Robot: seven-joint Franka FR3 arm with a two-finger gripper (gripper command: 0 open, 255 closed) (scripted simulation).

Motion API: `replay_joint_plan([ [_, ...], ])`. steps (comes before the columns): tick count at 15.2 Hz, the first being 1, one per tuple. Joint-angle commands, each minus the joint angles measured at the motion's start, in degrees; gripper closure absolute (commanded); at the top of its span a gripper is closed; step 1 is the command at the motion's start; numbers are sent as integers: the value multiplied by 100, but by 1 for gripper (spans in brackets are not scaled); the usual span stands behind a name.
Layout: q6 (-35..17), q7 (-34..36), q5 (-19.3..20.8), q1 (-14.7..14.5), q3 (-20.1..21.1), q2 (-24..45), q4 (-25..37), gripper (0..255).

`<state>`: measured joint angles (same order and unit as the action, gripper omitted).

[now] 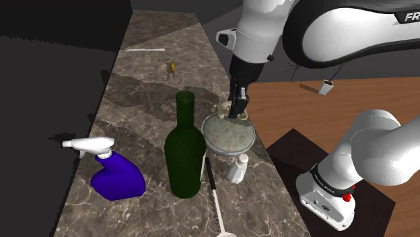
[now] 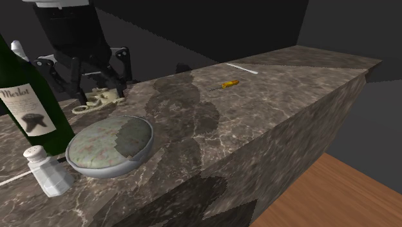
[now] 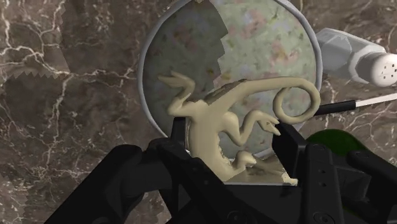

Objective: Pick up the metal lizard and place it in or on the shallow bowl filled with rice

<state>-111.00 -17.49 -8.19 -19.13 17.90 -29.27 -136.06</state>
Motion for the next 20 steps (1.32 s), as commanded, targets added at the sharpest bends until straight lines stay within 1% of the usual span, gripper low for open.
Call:
replay_joint_plan([
  [1,-163,19,-12,-7,33,41,-119,255],
  [11,-968,37,-52,-20,145,250,-717,255],
  [18,-968,37,-52,-20,145,250,-717,255],
  [19,-968,37,-52,-20,145,250,-717,0],
  [20,-968,37,-52,-20,145,250,-717,0],
])
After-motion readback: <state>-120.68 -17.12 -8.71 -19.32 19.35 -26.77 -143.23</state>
